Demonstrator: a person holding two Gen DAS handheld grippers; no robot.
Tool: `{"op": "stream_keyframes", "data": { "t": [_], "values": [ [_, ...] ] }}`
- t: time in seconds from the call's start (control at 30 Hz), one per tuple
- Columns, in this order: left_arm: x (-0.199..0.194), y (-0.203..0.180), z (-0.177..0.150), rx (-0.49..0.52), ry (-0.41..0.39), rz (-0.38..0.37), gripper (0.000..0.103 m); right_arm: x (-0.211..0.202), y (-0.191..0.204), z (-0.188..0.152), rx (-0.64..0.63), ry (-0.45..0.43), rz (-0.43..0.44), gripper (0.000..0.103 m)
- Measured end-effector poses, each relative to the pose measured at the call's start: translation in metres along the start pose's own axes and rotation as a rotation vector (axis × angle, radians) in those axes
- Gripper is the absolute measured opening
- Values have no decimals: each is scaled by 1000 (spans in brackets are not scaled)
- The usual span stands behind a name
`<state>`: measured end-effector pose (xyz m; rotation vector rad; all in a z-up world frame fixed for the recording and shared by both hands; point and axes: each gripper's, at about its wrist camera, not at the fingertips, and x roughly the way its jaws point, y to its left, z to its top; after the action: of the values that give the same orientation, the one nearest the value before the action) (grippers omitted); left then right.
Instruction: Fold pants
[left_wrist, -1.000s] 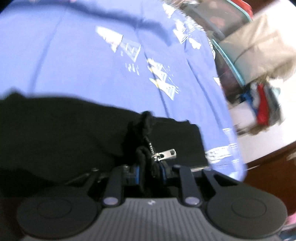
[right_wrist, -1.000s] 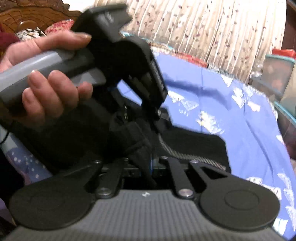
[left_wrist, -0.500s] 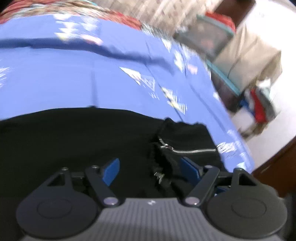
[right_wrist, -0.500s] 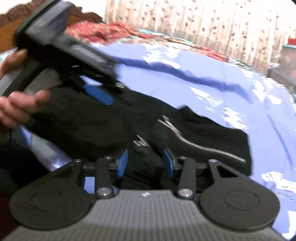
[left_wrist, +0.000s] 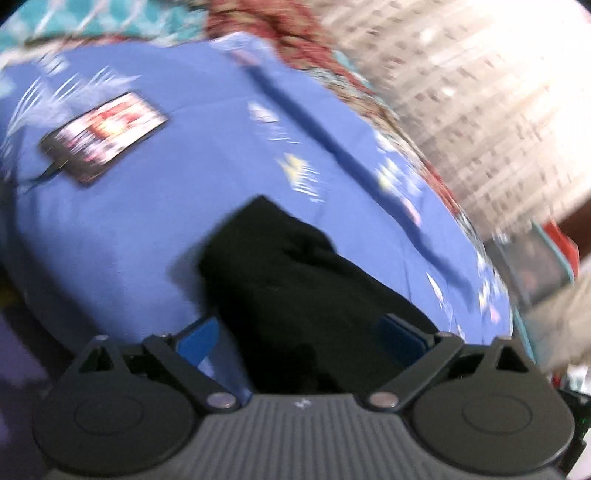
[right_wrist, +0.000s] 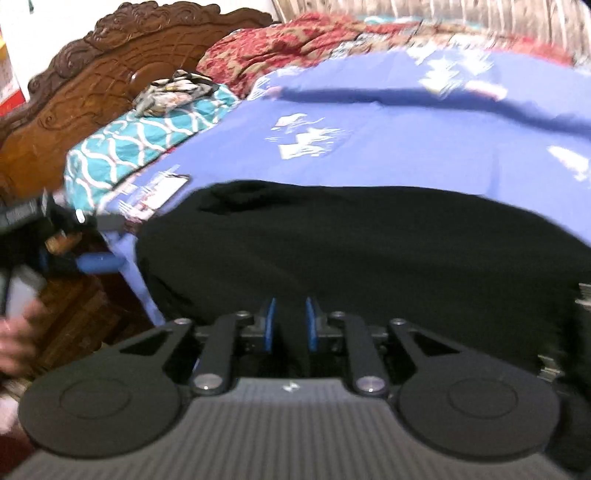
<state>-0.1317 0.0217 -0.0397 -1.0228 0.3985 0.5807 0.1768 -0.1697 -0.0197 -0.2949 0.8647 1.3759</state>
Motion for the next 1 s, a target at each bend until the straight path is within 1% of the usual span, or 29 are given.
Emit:
{"op": "stream_keyframes", "data": {
  "t": [0.1, 0.23, 0.3, 0.4, 0.43, 0.47, 0.5, 0.53, 0.57, 0.6, 0.67, 0.77, 0.83, 0.87, 0.93, 1.0],
  "values": [
    [10, 16, 11, -57, 0, -28, 103, 19, 17, 14, 51, 23, 35, 20],
    [31, 27, 23, -119, 10, -41, 103, 35, 28, 26, 107, 45, 64, 19],
    [37, 32, 25, -125, 19, -45, 103, 39, 27, 28, 134, 57, 86, 18],
    [48, 36, 23, -119, 32, -19, 103, 51, 24, 28, 162, 83, 99, 17],
    [52, 36, 23, -122, 32, -15, 103, 60, 21, 27, 185, 107, 98, 17],
    [54, 35, 22, -122, 27, -13, 101, 73, 17, 24, 214, 151, 94, 17],
    [56, 33, 21, -114, 20, -14, 89, 91, 12, 17, 256, 225, 90, 15],
    [59, 29, 21, -94, 25, -34, 71, 102, 5, 9, 308, 252, 84, 13],
    [62, 23, 21, -70, 43, -50, 49, 103, -4, 4, 372, 224, 104, 11],
    [63, 18, 20, -42, 38, -37, 40, 102, -11, 4, 427, 228, 121, 10],
    [61, 6, 18, 22, 22, -42, 32, 100, -18, 4, 477, 241, 145, 10],
    [63, -16, 16, 81, 31, -72, 30, 93, -26, -3, 529, 235, 180, 10],
    [63, -35, 12, 145, 27, -93, 30, 85, -32, -6, 572, 220, 197, 14],
    [63, -46, 8, 181, 29, -104, 30, 76, -36, -7, 582, 194, 200, 16],
    [66, -68, -1, 263, 45, -124, 30, 53, -48, -7, 598, 106, 178, 16],
    [74, -90, -14, 355, 60, -122, 30, 28, -64, -7, 626, 31, 162, 16]
  ]
}}
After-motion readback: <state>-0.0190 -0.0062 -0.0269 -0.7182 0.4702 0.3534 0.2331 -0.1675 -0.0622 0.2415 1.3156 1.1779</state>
